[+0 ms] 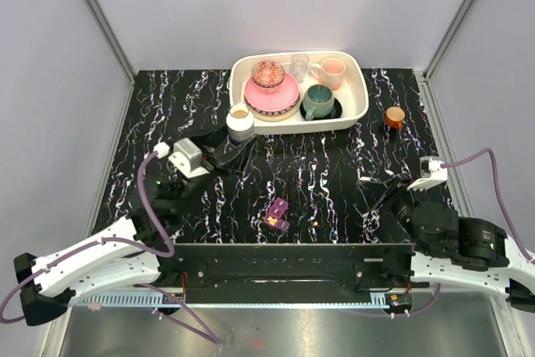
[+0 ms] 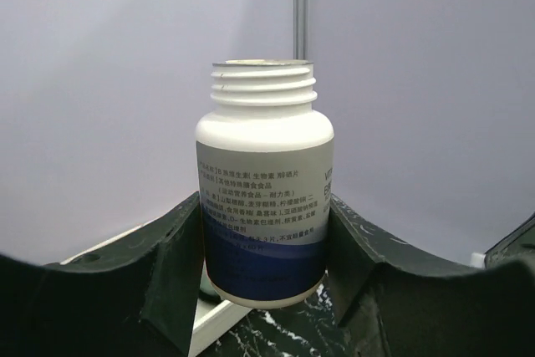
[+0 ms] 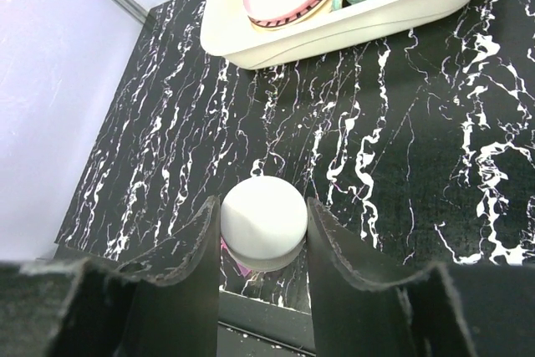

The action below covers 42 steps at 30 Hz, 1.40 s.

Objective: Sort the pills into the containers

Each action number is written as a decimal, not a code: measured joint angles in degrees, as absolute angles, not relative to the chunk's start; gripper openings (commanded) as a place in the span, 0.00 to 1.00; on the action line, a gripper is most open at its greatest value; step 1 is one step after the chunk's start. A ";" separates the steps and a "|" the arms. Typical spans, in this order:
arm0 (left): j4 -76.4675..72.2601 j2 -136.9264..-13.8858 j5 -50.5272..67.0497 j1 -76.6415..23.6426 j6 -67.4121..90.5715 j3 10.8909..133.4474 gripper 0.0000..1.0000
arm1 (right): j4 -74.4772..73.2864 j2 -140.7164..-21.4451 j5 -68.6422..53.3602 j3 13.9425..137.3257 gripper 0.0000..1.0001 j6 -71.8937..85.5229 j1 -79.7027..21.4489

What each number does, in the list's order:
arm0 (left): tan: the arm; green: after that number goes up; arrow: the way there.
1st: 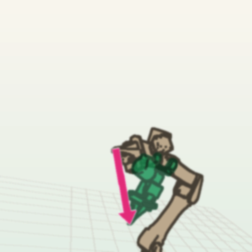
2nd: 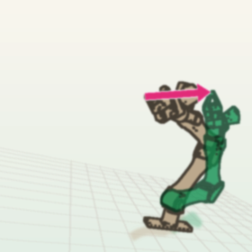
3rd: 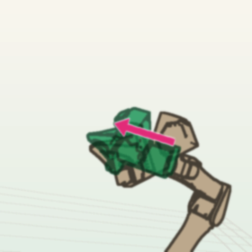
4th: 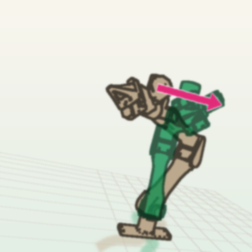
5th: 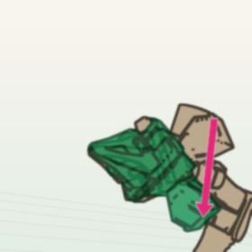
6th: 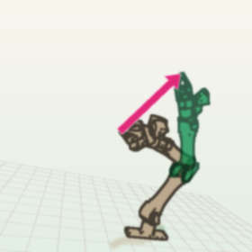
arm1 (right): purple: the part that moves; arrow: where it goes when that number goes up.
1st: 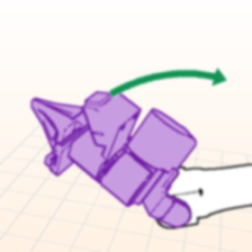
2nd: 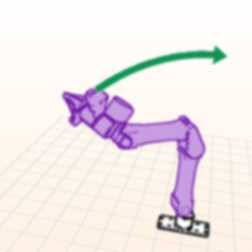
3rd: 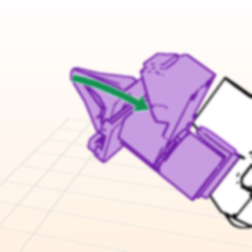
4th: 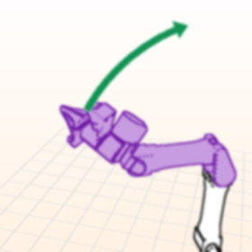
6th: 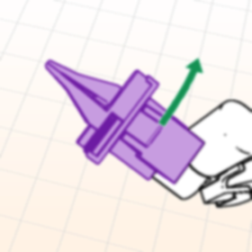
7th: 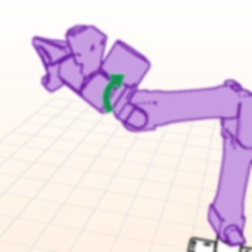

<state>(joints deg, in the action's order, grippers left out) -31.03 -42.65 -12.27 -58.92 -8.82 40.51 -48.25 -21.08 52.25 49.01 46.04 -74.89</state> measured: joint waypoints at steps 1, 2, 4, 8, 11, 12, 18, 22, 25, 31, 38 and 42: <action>-31.81 -42.26 -12.27 -58.92 -8.38 40.49 0.00 | -48.25 -20.95 51.90 49.10 0.00 45.74 -74.89; -32.05 -41.52 -12.08 -58.92 -7.14 40.47 0.00 | -48.03 -20.80 51.24 49.30 0.00 44.91 -74.89; -31.24 -40.38 -11.31 -58.92 -4.89 40.47 0.00 | -47.42 -20.80 49.84 50.02 0.00 43.24 -74.89; -26.02 -39.07 -5.85 -58.92 1.72 40.47 0.00 | -45.50 -21.80 45.08 54.26 0.00 39.55 -74.89; -21.50 -39.70 0.08 -58.94 6.09 40.49 0.00 | -42.44 -24.08 40.36 59.22 0.00 37.89 -74.89; -20.34 -40.38 2.52 -59.00 7.46 40.49 0.00 | -40.62 -25.06 38.09 60.95 0.00 37.34 -74.89; -17.50 -46.09 15.14 -63.53 11.60 40.49 0.00 | -30.33 -29.98 25.34 62.89 0.00 35.64 -74.89; -16.32 -48.71 19.55 -67.09 11.60 40.95 0.00 | -26.33 -34.61 19.09 63.96 0.00 34.20 -74.89; -16.38 -49.82 21.04 -68.31 11.60 41.52 0.00 | -24.64 -37.36 15.84 64.88 0.00 32.86 -74.89; -16.80 -49.93 21.89 -68.79 11.55 41.67 0.00 | -23.33 -39.64 13.32 65.25 0.00 30.46 -74.89; -16.99 -49.06 21.78 -68.90 11.49 41.67 0.00 | -23.33 -40.86 12.36 65.28 0.00 28.45 -74.89; -17.65 -48.34 21.65 -68.90 11.44 41.67 0.00 | -23.35 -40.86 12.34 65.28 0.00 27.86 -74.89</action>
